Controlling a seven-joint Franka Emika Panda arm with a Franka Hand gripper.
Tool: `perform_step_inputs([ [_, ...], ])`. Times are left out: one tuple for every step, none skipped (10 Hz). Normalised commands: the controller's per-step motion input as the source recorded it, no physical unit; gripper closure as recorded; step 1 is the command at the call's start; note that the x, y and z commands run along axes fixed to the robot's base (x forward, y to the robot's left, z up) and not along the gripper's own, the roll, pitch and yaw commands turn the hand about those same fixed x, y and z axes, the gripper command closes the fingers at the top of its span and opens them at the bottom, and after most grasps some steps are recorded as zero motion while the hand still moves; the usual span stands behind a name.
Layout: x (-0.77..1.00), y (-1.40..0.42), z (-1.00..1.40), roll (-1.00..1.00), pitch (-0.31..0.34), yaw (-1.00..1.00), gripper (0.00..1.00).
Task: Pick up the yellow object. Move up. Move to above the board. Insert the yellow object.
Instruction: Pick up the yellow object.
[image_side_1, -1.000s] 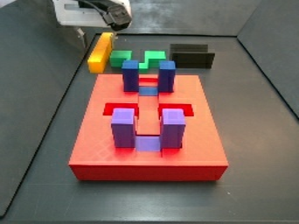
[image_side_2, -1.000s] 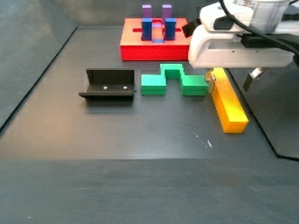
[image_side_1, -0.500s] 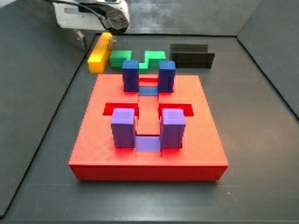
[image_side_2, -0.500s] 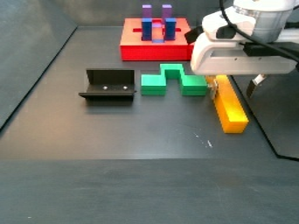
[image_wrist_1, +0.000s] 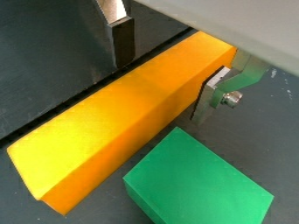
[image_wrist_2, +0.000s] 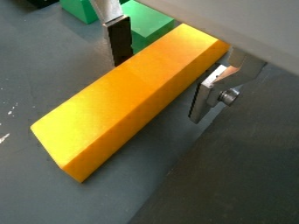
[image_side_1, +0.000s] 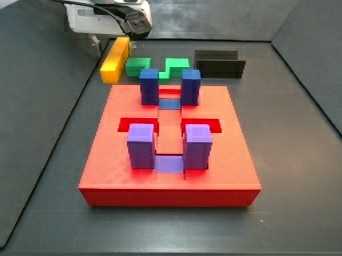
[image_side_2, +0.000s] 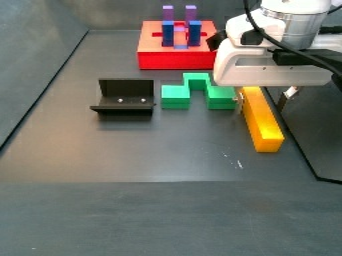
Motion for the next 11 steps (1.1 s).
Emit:
perform_step_inputs([
  [0.04,-0.10,-0.06,0.06,0.000,0.00,0.00],
  [0.00,-0.09,-0.06,0.06,0.000,0.00,0.00],
  [0.00,-0.10,0.00,0.09,0.016,0.00,0.00],
  [0.01,-0.04,-0.06,0.01,0.000,0.00,0.00],
  [0.02,-0.10,-0.08,0.05,0.000,0.00,0.00],
  [-0.05,0.00,-0.01,0.03,0.000,0.00,0.00],
  [0.00,0.00,-0.02,0.07,0.003,0.00,0.00],
  [0.00,0.00,0.00,0.04,0.000,0.00,0.00],
  [0.00,0.00,0.00,0.00,0.000,0.00,1.00],
  [0.00,0.00,0.00,0.00,0.000,0.00,1.00],
  [0.00,0.00,0.00,0.00,0.000,0.00,1.00],
])
